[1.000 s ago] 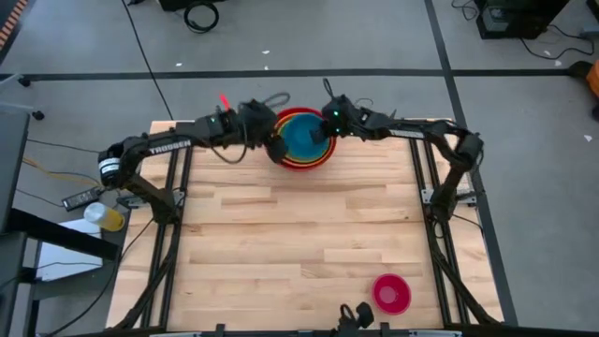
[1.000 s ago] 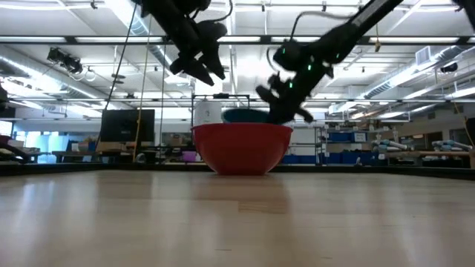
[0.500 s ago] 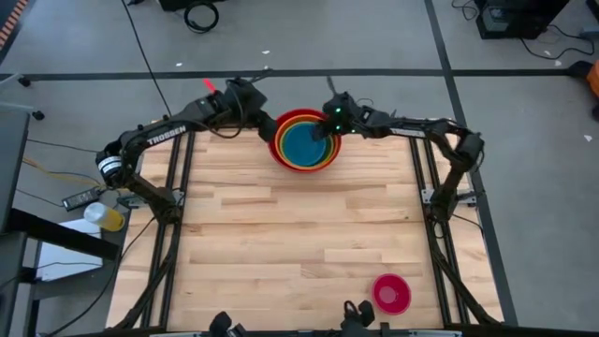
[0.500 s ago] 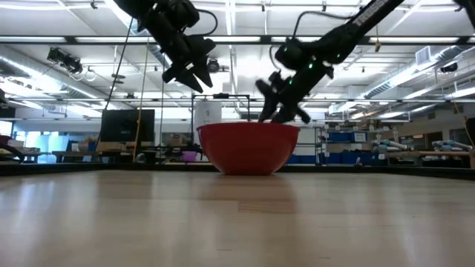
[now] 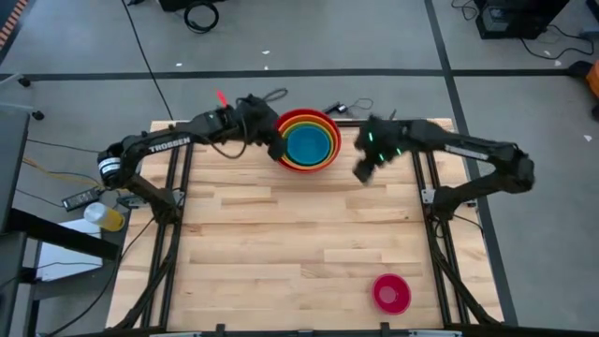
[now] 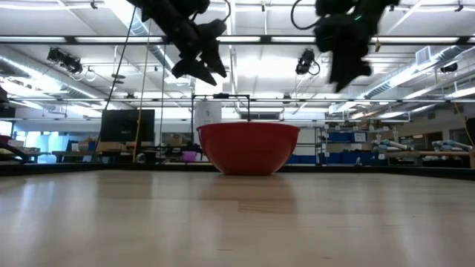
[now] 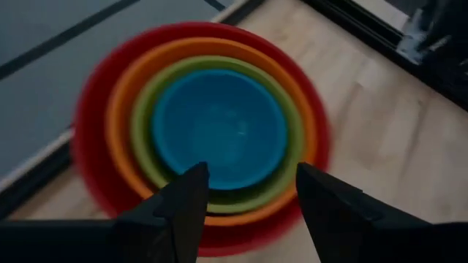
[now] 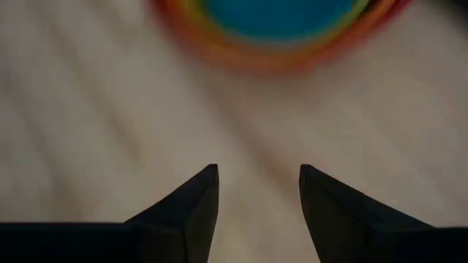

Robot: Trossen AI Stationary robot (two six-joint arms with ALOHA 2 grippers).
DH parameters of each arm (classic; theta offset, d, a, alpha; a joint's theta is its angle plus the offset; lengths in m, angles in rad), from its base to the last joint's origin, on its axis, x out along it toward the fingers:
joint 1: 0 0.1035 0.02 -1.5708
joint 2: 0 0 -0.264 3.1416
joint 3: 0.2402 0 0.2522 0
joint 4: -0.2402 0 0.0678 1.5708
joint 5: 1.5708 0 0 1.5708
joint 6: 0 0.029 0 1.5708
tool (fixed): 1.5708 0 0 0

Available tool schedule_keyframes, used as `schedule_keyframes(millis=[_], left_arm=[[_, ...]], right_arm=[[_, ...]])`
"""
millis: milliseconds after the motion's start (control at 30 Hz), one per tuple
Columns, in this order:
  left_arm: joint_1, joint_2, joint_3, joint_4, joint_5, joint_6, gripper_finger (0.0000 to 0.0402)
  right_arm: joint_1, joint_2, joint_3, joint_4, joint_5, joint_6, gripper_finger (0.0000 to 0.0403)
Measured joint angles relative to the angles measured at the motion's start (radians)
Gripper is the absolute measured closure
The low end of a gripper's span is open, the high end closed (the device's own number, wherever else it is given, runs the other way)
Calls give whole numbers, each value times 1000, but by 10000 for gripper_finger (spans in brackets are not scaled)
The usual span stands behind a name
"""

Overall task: Nest bowls inside each other
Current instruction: Stack the pink bowl on the blue bowl

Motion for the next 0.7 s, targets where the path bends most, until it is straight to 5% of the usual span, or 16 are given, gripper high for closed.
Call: schedule_keyframes(millis=[167, 400, 567, 700], left_arm=[[-139, 0, 0, 0, -79, -85, 193], [-342, 19, -1, 8, -194, -219, 193], [-424, 60, -1, 22, -225, -279, 193], [-454, 99, -1, 27, -226, -328, 193]], right_arm=[[296, -118, -130, -91, -29, 167, 210], [764, -232, -350, 130, -53, 503, 210], [1002, -185, -453, 293, 43, 598, 210], [1078, -95, -480, 335, 73, 636, 210]])
